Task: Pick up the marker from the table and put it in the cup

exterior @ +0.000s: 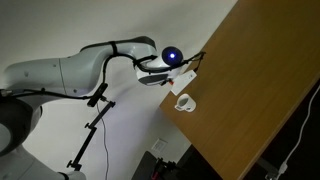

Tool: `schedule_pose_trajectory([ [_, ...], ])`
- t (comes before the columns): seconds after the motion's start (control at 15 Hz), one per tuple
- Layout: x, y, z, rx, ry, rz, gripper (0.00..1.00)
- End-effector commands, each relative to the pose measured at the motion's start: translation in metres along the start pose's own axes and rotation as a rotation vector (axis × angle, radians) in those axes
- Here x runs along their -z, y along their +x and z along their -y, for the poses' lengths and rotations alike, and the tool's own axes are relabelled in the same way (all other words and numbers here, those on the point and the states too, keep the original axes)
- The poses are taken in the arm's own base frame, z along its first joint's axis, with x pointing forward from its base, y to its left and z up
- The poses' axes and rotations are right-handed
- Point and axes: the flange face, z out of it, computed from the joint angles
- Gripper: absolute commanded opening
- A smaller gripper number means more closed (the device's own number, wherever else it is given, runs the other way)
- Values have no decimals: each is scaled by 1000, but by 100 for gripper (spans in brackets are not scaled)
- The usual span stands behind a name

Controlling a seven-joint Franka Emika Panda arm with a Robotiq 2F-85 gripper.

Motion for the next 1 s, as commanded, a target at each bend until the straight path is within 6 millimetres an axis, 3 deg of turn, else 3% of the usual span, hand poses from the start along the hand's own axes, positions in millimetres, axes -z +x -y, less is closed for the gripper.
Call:
schedule_pose_trajectory([
  [0.0, 6, -8, 8, 93, 83, -82, 5],
  [0.33, 5, -26, 15, 152, 147, -141, 5],
  [0.93, -27, -53, 13, 190, 84, -191, 5],
])
